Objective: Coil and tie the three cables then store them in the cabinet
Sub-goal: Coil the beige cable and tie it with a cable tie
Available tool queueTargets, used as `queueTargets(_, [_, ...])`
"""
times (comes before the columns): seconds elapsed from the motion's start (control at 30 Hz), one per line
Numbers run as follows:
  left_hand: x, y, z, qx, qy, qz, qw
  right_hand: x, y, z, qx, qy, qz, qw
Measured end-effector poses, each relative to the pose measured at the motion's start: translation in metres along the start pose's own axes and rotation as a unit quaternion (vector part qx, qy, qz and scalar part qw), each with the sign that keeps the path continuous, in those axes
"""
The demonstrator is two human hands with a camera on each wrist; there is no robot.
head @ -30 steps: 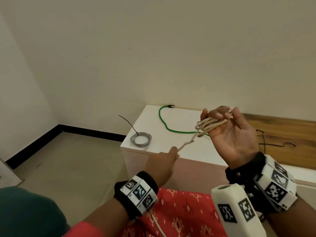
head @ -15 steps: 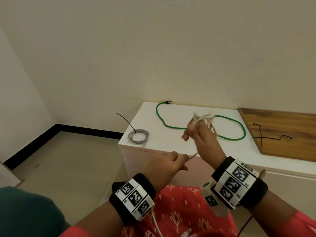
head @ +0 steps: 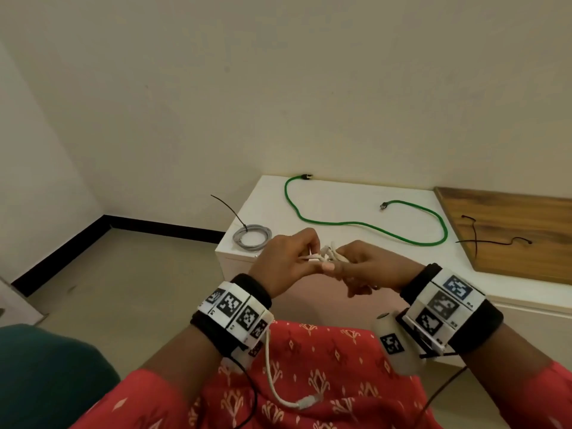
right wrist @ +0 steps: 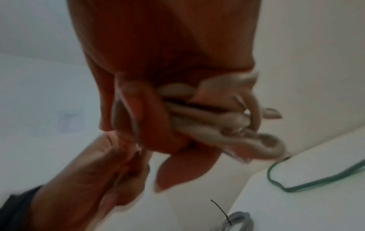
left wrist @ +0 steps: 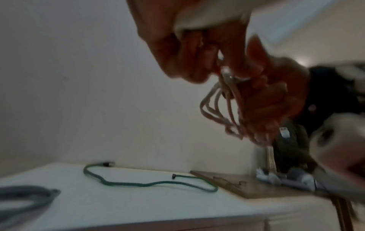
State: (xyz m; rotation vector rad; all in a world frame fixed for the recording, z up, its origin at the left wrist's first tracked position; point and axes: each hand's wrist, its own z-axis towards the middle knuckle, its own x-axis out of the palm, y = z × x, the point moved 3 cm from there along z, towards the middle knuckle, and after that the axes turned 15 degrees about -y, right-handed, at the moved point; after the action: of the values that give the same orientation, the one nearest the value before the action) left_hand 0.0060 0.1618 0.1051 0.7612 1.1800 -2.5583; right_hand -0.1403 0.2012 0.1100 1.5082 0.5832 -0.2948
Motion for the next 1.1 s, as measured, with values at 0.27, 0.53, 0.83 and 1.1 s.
queueTargets(0.27, [-0.007, 0.019, -0.008, -0.261, 0.144, -0.293, 0.909, -0.021, -0.003, 0.002, 0.105, 0.003, 0.365, 0.925])
queueTargets(0.53, [-0.011, 0.023, -0.015, -0.275, 0.237, -0.311, 0.878, -0.048, 0.000, 0.006, 0.142, 0.084, 0.623, 0.764])
queueTargets(0.83, [0.009, 0.030, -0.006, -0.293, -0.069, -0.150, 0.942, -0.039, 0.018, 0.003, 0.061, 0.106, 0.711, 0.692])
queueTargets(1.1, [0.042, -0.009, -0.027, -0.129, 0.030, 0.026, 0.991, -0.040, 0.023, 0.001, -0.052, -0.187, 0.701, 0.686])
